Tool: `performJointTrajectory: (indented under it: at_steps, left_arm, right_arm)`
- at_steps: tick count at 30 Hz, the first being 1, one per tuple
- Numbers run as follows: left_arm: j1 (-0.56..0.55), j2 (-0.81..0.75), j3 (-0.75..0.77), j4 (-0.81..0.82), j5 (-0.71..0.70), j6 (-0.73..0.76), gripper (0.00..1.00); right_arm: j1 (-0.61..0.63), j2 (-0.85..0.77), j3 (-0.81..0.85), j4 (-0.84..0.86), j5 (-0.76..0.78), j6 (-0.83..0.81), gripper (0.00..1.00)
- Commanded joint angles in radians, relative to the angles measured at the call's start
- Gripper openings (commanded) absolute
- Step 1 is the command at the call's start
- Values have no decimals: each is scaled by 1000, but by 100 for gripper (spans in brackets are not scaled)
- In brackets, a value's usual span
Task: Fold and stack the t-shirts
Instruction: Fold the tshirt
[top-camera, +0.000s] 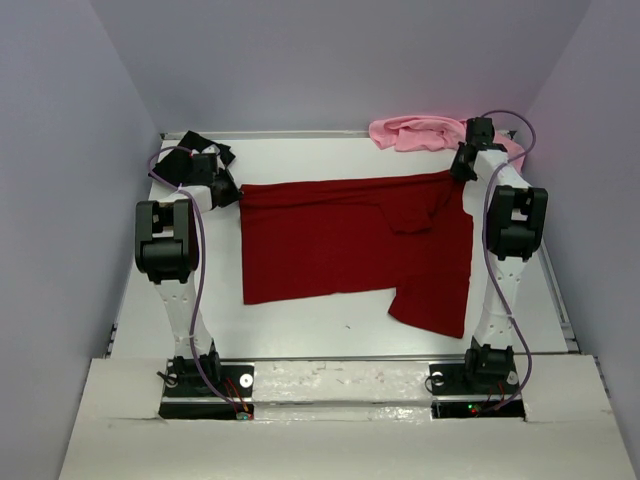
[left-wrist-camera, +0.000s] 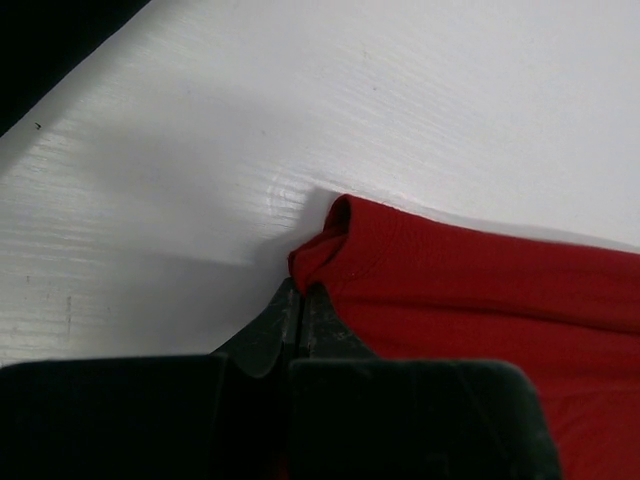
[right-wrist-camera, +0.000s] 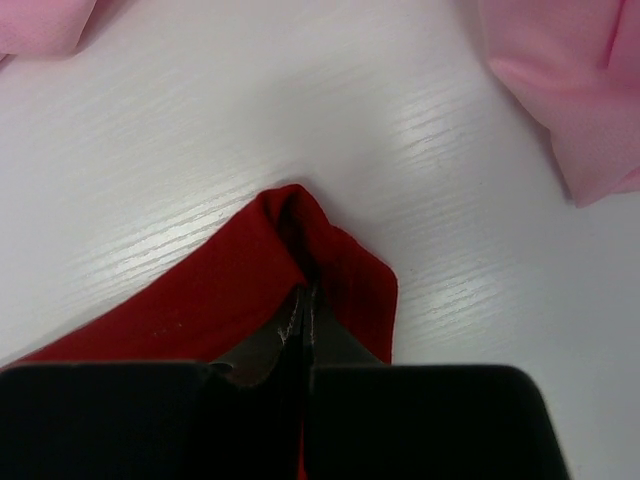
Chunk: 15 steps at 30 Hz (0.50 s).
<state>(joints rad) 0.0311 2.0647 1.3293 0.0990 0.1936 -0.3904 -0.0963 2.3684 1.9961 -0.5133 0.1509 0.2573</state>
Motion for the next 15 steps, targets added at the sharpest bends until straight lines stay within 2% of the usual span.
performJointTrajectory:
  at_steps: [1, 2, 3, 4, 5, 8, 9, 12, 15]
  left_arm:
    - [20, -68, 13, -18, -74, 18, 0]
    - [20, -67, 11, -12, -60, 18, 0]
    - [20, -67, 8, 8, -42, 18, 0]
    - [20, -66, 4, 17, -24, 19, 0]
    - [20, -63, 4, 39, 31, 22, 3]
    - [20, -29, 25, 50, 136, 27, 13]
    - [20, -20, 28, 50, 150, 25, 15]
    - [20, -12, 25, 57, 159, 25, 18]
    - [16, -17, 24, 64, 164, 22, 19]
  right_arm:
    - [-20, -47, 4, 64, 56, -17, 4]
    - [-20, -47, 7, 64, 24, -13, 11]
    - [-20, -47, 15, 64, -49, -7, 24]
    - [-20, -51, 16, 68, -101, 3, 31]
    - [-31, -66, 6, 128, -284, 14, 35]
    - [-31, -148, -121, 296, -537, 92, 42]
    - [-31, -167, -149, 367, -554, 108, 47]
    - [-31, -204, -186, 388, -580, 125, 55]
    - [-31, -231, -194, 360, -579, 105, 55]
